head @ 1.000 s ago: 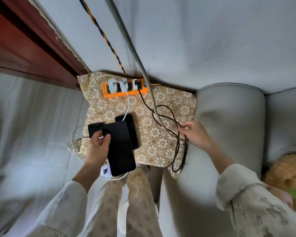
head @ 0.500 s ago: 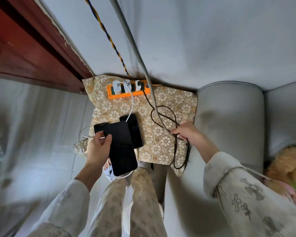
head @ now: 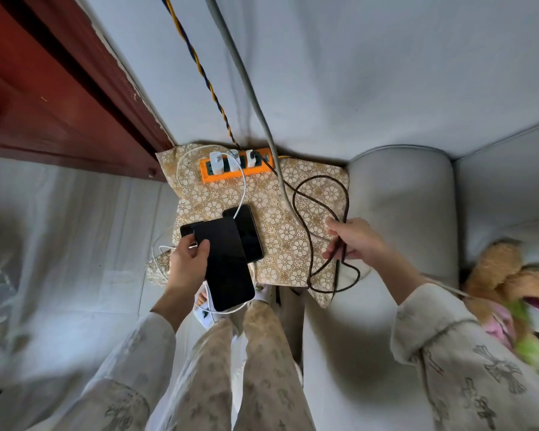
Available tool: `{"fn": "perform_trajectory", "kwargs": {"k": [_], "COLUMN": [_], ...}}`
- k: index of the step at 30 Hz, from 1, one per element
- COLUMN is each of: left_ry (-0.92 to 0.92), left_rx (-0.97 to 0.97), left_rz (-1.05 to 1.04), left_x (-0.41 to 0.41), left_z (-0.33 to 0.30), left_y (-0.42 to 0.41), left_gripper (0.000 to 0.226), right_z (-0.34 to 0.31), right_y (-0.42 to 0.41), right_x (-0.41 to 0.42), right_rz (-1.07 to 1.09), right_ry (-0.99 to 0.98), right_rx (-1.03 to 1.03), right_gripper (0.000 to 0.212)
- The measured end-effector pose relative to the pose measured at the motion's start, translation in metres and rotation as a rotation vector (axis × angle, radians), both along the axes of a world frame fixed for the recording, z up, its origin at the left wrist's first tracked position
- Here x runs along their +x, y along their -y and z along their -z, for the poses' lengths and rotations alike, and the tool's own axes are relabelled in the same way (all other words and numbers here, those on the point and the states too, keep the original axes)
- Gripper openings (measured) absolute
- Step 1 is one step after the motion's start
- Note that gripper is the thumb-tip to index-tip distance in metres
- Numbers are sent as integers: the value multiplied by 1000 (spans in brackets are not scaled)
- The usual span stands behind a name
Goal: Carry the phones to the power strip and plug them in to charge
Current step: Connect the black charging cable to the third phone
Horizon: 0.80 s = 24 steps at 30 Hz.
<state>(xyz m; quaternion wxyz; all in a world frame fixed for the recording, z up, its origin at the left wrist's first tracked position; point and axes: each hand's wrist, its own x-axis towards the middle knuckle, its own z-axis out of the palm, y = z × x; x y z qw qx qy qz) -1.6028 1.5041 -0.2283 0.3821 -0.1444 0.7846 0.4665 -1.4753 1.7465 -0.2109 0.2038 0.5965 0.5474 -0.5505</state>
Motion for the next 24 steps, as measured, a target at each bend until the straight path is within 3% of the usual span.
{"fn": "perform_trajectory", "kwargs": {"k": [7,12,16,24], "left_ry": [0,17,23,11], "left_rx": [43,58,86,115], "left_rz": [27,37,34,55], "left_x": [-3,-5,-7,-10], "left_z": [-21,-30,-34,-42], "left_y": [1,10,19,32], "left_gripper": [29,29,21,22], "right_z": [-41,-51,-57,-74], "right_y": [25,44,49,70], "right_x": [-6,-5,-2,-8], "right_rz": [-90,-187,-387,-183], "right_ry": [-33,6,128,51], "right_rx": [21,187,330,12], "right_gripper": [19,57,27,41]}}
